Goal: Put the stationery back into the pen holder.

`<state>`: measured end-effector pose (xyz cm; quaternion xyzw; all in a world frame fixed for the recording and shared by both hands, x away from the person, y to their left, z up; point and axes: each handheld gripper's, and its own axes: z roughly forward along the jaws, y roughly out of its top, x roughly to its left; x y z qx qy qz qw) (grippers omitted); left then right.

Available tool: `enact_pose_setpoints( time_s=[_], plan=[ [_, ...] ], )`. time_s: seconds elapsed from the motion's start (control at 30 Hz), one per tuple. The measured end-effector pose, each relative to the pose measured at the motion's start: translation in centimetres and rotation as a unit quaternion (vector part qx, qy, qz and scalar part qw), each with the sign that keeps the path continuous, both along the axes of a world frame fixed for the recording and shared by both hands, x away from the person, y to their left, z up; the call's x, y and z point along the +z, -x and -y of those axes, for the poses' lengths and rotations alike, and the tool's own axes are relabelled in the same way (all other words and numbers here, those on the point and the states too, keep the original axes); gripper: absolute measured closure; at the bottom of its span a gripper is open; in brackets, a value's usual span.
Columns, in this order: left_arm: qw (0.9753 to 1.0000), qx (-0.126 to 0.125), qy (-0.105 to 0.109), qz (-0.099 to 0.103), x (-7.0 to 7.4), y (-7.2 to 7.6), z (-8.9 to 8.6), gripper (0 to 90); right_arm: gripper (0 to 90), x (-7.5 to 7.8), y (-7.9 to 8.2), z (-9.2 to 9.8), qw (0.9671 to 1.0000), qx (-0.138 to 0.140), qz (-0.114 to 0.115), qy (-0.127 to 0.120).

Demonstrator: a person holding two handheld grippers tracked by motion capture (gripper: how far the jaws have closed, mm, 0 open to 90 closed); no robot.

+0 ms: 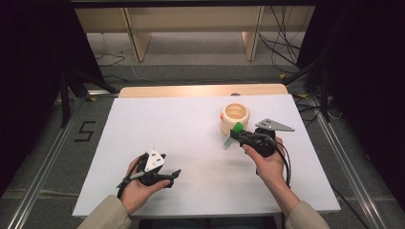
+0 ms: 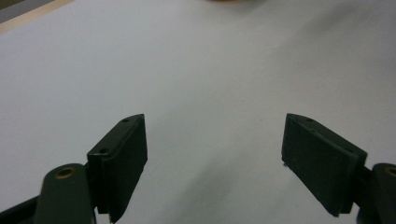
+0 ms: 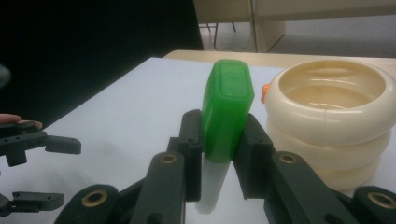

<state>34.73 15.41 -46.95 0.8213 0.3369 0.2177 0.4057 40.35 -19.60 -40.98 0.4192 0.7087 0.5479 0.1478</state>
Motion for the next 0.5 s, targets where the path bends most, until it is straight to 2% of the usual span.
enact_pose_setpoints(
  time_s=[0.3,0.5],
  plan=[
    [1.0000,-0.002,-0.001,-0.004,-0.15,-0.05,0.10,22.4,74.8,0.58,-0.49,0.31,0.9999,-0.009,0.007,-0.001],
    [1.0000,-0.001,0.000,-0.004,-0.18,-0.08,0.12,22.4,74.8,0.96,-0.89,0.52,0.9997,-0.018,0.016,0.006]
  ],
)
